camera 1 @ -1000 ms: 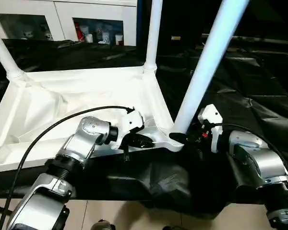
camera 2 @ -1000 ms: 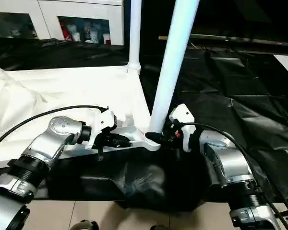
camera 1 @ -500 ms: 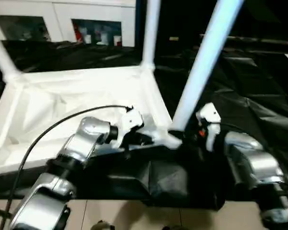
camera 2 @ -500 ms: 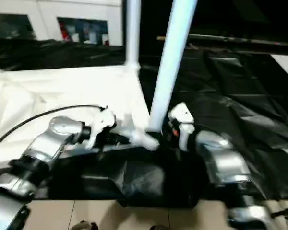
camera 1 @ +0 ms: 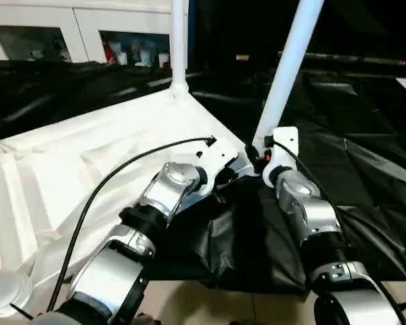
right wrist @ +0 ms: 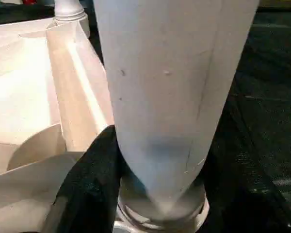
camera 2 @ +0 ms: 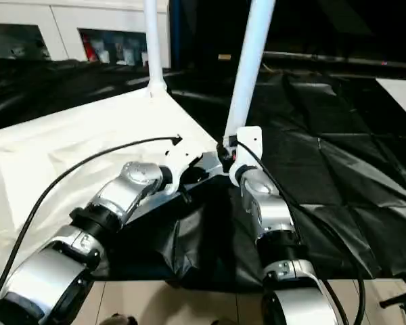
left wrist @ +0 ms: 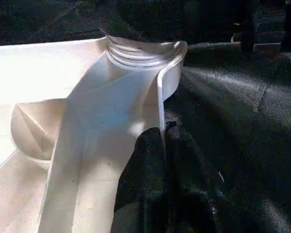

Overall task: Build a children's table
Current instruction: Rotate leg to tighten

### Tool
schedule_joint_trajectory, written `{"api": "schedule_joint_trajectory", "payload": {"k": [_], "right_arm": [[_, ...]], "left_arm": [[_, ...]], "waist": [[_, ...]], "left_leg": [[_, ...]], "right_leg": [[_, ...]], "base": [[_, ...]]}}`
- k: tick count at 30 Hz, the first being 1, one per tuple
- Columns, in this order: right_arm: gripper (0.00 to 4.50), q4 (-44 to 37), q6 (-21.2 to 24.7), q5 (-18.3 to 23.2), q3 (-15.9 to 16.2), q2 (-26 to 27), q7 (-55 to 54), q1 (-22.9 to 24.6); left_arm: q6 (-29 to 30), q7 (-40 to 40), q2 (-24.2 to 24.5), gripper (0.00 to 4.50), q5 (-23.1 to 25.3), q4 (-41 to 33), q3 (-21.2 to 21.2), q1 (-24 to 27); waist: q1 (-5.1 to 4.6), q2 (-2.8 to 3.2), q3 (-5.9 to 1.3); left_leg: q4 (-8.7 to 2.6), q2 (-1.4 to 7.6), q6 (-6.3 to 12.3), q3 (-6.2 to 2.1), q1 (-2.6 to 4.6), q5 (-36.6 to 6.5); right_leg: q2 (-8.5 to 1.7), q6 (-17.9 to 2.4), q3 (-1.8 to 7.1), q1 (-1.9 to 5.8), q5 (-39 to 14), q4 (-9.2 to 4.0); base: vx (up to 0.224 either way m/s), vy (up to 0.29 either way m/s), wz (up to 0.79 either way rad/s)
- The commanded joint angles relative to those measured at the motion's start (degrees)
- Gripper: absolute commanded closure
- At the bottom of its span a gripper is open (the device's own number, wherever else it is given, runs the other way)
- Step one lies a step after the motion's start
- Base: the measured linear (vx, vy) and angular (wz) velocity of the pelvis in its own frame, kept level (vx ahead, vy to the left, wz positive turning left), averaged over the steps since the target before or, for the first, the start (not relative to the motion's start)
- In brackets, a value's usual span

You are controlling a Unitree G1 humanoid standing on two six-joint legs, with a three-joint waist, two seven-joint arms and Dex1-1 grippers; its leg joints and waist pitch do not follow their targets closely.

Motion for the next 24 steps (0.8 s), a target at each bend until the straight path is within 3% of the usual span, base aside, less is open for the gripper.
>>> {"api": "schedule_joint_trajectory", "payload": {"k": [1,8,9,13,16,17,24], "right_arm": [[1.64,1.9,0.6,0.9,2.0,1.6,3.3,1.1],[1.49,-3.0,1.4,3.3,4.3,-5.3,17.3,3.5],[1.49,-4.2,1.6,3.5,5.0,-6.6,20.0,4.1],[1.49,-10.2,3.8,5.7,6.9,-12.4,32.4,7.7],[1.49,-12.3,4.2,6.5,7.2,-14.6,36.0,8.8],[1.49,-14.5,4.6,7.5,7.9,-17.2,39.6,9.8],[1.49,-17.7,5.7,8.2,9.2,-20.8,45.7,11.8]], "left_arm": [[-0.4,-0.3,0.5,4.50,1.1,1.4,-0.6,-0.1],[-2.9,-12.6,7.0,4.50,-0.7,-4.8,-2.4,4.8],[-4.1,-14.8,8.0,4.50,-1.1,-5.7,-2.7,5.5],[-5.3,-23.2,12.2,4.50,-3.5,-9.9,-2.9,8.5],[-5.9,-27.3,13.6,4.50,-5.3,-12.6,-2.9,10.0],[-5.5,-31.6,15.6,4.50,-7.0,-16.5,-3.3,11.8],[-4.1,-34.4,17.5,4.50,-8.4,-19.4,-2.9,13.2]], "waist": [[0.09,-0.10,-3.35],[0.03,-0.20,-3.64],[0.17,-0.22,-3.78],[0.41,0.11,-3.93],[0.42,0.17,-3.85],[0.62,0.38,-3.74],[0.82,0.24,-3.48]], "left_leg": [[-4.01,0.43,0.17,-0.59,0.29,-17.8],[-3.73,0.56,1.58,-0.40,0.11,-14.5],[-3.53,0.61,2.49,-0.34,-0.06,-12.0],[-3.29,0.88,3.53,-0.17,0.27,-10.6],[-3.34,0.90,3.61,0.01,0.41,-11.6],[-3.44,1.03,3.17,-0.05,0.56,-12.7],[-3.58,1.06,2.07,-0.01,0.55,-14.3]], "right_leg": [[-2.44,-8.6,1.19,2.15,-16.5,-5.19],[-2.51,-10.4,1.20,2.53,-12.2,-4.74],[-2.39,-11.5,1.22,2.80,-7.6,-4.27],[-2.27,-14.1,1.17,3.00,-2.0,-3.61],[-2.26,-14.9,1.17,2.69,-2.8,-3.73],[-2.38,-14.7,1.22,2.65,-4.6,-3.85],[-2.42,-13.4,1.33,2.45,-9.3,-4.18]], "base": [[0.000,0.000,0.00],[0.000,0.000,0.00],[0.000,0.000,0.00],[0.000,0.000,0.00],[0.000,0.000,0.00],[0.000,0.000,0.00],[0.000,0.000,0.00]]}}
